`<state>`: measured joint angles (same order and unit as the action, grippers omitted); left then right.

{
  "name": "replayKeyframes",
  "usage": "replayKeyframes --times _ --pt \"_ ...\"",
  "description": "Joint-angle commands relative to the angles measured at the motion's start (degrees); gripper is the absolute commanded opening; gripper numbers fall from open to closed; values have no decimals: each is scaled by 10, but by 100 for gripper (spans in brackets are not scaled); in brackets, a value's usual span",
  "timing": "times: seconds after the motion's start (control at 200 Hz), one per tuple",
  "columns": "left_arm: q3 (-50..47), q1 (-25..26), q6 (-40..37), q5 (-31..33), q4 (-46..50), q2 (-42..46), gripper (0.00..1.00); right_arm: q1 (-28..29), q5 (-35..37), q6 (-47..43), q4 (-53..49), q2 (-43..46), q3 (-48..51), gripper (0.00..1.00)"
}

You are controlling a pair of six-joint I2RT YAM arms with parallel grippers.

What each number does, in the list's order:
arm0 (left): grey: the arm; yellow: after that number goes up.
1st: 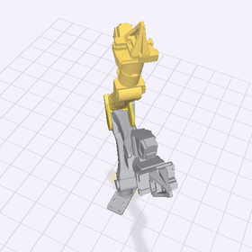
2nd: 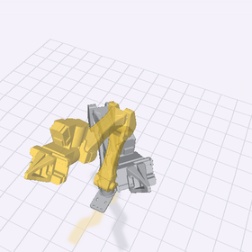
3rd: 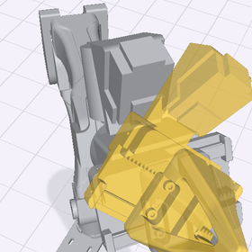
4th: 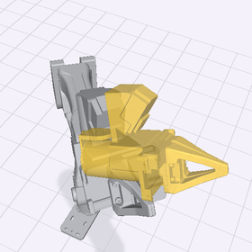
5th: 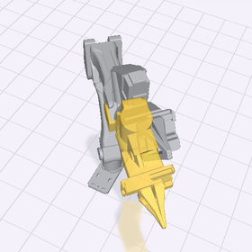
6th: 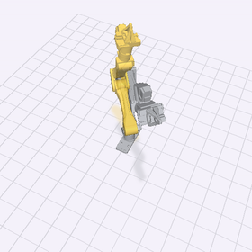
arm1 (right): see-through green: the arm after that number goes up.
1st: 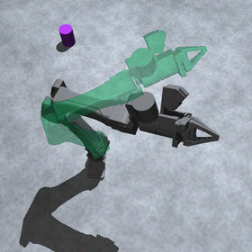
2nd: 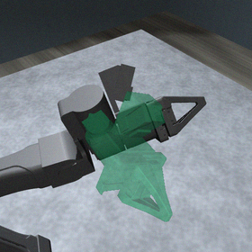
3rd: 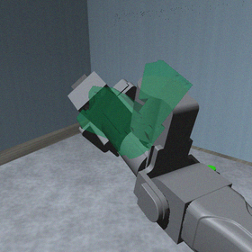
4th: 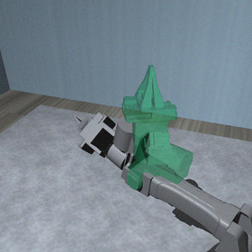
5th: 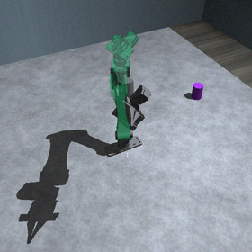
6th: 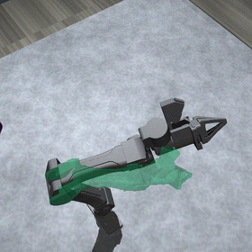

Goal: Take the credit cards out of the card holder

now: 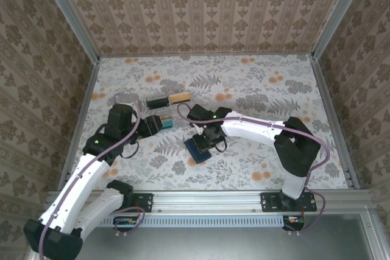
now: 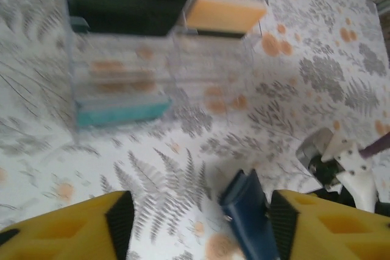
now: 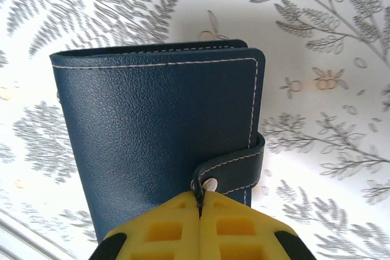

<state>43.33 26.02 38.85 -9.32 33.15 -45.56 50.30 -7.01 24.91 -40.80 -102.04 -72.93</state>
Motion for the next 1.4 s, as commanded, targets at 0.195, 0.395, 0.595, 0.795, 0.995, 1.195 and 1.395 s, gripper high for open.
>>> replayKeyframes --times 0.195,0.395,0.595,0.795,0.995,1.195,1.395 --pt "-94 133 156 -3 -123 2 22 1 -66 154 105 8 36 0" --pt "-147 187 220 17 -207 -35 0 7 -57 183 137 -5 48 0" --pt "-186 206 261 8 -297 -85 0 10 -64 206 173 -14 65 0" --pt "-204 209 280 3 -333 -133 0 10 -68 215 186 -21 65 0" --pt "-218 208 310 14 -335 -179 0 10 -72 215 193 -16 65 0" --pt "-202 203 332 26 -255 -248 0 9 -77 213 205 -6 77 0" --pt "-181 201 328 15 -239 -305 0 0 -78 211 210 21 98 0"
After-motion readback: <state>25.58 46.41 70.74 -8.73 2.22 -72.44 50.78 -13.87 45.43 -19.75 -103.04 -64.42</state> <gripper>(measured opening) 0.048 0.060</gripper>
